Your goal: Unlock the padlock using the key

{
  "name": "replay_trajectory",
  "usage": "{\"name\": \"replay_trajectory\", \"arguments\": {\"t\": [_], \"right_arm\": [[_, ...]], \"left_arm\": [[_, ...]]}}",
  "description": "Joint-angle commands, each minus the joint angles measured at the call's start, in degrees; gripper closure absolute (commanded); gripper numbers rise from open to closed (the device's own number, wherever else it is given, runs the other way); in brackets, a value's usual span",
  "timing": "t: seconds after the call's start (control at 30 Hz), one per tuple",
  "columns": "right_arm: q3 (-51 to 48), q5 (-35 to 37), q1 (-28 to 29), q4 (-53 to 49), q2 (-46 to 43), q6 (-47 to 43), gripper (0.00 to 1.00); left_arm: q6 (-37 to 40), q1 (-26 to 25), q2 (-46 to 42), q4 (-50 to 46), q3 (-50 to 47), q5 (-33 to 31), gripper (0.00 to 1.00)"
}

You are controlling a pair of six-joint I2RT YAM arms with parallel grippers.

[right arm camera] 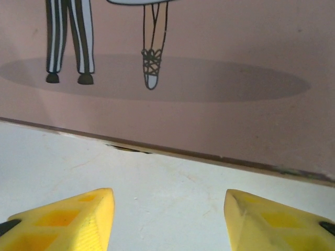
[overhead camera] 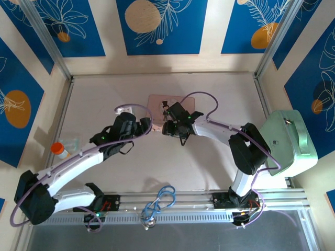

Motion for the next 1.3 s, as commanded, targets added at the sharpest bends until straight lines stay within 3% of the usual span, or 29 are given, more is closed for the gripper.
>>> {"name": "replay_trajectory", "arguments": {"t": [0.0,0.17,0.27,0.47,0.63,0.77,0.93,1.07,1.27], "right_arm": [[1.3,7.2,1.7,-2.0,-1.4,-1.6,0.4],[7.9,16.8,5.1,-9.6,3.9,-0.4,0.42],[10.9,19.2,6.5,-10.7,7.5,-1.4,0.43],[12.4,21.5,7.3,-11.1,9.3,-2.5,0.44],[12.2,20.7,7.1,-11.3,9.4,-3.4,0.43],[10.7,20.5,7.0,-10.5,7.6,-3.4,0.43],[5.8,14.3,4.7,-4.7,3.6,-5.7,0.45],[3.4,11.8,3.9,-1.2,2.1,-7.9,0.45],[5.1,11.9,4.3,-0.7,4.7,-10.5,0.43]], "left_arm": [[-1.8,1.6,3.4,-4.9,3.6,6.5,0.25],[-3.3,4.0,5.9,-3.6,5.6,8.8,0.34],[-4.5,5.0,5.9,-2.1,4.3,10.7,0.36],[-2.3,9.2,9.2,-2.5,6.7,14.8,0.26],[-1.3,13.3,15.9,-1.0,10.8,19.8,0.26],[1.2,14.6,23.0,-0.5,15.1,23.6,0.32],[3.5,15.0,28.9,-2.2,18.4,23.4,0.35],[3.5,15.1,31.2,-1.4,17.9,24.5,0.36],[2.1,15.1,30.1,1.2,13.1,26.0,0.47]]}}
